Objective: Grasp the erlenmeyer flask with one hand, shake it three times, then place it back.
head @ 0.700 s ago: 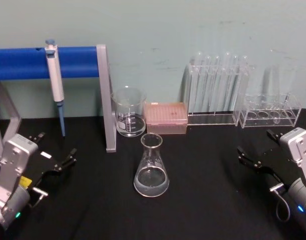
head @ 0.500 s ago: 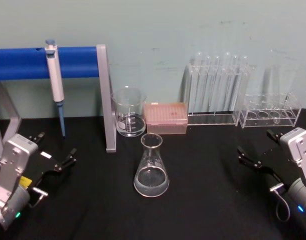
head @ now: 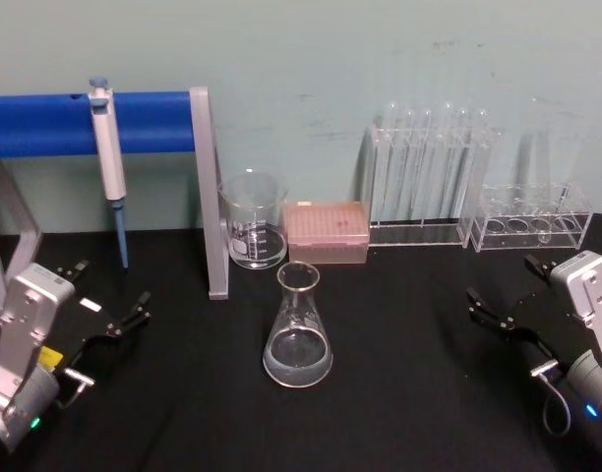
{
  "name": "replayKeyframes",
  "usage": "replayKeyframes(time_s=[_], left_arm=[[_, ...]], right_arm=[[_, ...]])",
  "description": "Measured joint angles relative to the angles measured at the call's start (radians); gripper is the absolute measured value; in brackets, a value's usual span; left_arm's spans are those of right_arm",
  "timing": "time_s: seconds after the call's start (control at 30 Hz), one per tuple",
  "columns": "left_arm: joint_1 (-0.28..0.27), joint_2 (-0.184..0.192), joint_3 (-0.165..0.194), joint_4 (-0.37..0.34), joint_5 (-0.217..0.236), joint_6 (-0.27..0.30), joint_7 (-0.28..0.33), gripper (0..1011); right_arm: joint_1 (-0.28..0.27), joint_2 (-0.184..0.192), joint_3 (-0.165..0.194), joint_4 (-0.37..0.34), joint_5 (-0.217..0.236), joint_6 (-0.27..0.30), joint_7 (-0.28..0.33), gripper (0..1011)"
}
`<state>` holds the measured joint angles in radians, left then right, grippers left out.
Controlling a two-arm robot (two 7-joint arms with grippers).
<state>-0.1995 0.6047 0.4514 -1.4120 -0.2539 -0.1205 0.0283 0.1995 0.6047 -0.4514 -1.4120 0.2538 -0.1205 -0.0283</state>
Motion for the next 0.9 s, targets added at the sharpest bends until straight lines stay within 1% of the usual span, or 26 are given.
replayKeyframes(time_s=[0.1, 0.23, 0.33, 0.37, 0.43, 0.47, 0.53, 0.57, 0.63, 0.67, 0.8, 0.9], left_arm=[[0.0, 0.0, 0.0, 0.0, 0.0, 0.0, 0.0, 1001], [0.0, 0.0, 0.0, 0.0, 0.0, 0.0, 0.0, 1001], [0.0, 0.0, 0.0, 0.0, 0.0, 0.0, 0.0, 1001], [0.0, 0.0, 0.0, 0.0, 0.0, 0.0, 0.0, 1001], [0.0, 0.0, 0.0, 0.0, 0.0, 0.0, 0.0, 1001], [0.0, 0.0, 0.0, 0.0, 0.0, 0.0, 0.0, 1001], [0.0, 0.0, 0.0, 0.0, 0.0, 0.0, 0.0, 1001], [0.0, 0.0, 0.0, 0.0, 0.0, 0.0, 0.0, 1001], [0.0, 0.0, 0.0, 0.0, 0.0, 0.0, 0.0, 1001], [0.0, 0.0, 0.0, 0.0, 0.0, 0.0, 0.0, 1001], [0.0, 0.0, 0.0, 0.0, 0.0, 0.0, 0.0, 1001], [0.0, 0.0, 0.0, 0.0, 0.0, 0.0, 0.0, 1001]], right_arm=[[0.0, -0.001, 0.002, 0.0, -0.002, 0.001, 0.001, 1002], [0.002, -0.002, 0.011, 0.003, -0.005, 0.003, 0.023, 1002], [0.002, 0.001, 0.022, 0.002, 0.01, 0.008, 0.054, 1002], [0.001, 0.004, 0.03, -0.002, 0.026, 0.015, 0.076, 1002], [-0.002, 0.007, 0.037, -0.008, 0.043, 0.024, 0.099, 1002], [-0.006, 0.011, 0.045, -0.016, 0.061, 0.034, 0.121, 1002], [-0.013, 0.016, 0.053, -0.026, 0.079, 0.043, 0.144, 1002], [-0.02, 0.021, 0.061, -0.038, 0.096, 0.051, 0.165, 1002], [-0.028, 0.025, 0.068, -0.049, 0.113, 0.059, 0.185, 1002], [-0.036, 0.028, 0.074, -0.06, 0.13, 0.067, 0.207, 1002], [-0.047, 0.03, 0.083, -0.081, 0.163, 0.082, 0.252, 1002], [-0.051, 0.026, 0.088, -0.095, 0.196, 0.096, 0.307, 1002]])
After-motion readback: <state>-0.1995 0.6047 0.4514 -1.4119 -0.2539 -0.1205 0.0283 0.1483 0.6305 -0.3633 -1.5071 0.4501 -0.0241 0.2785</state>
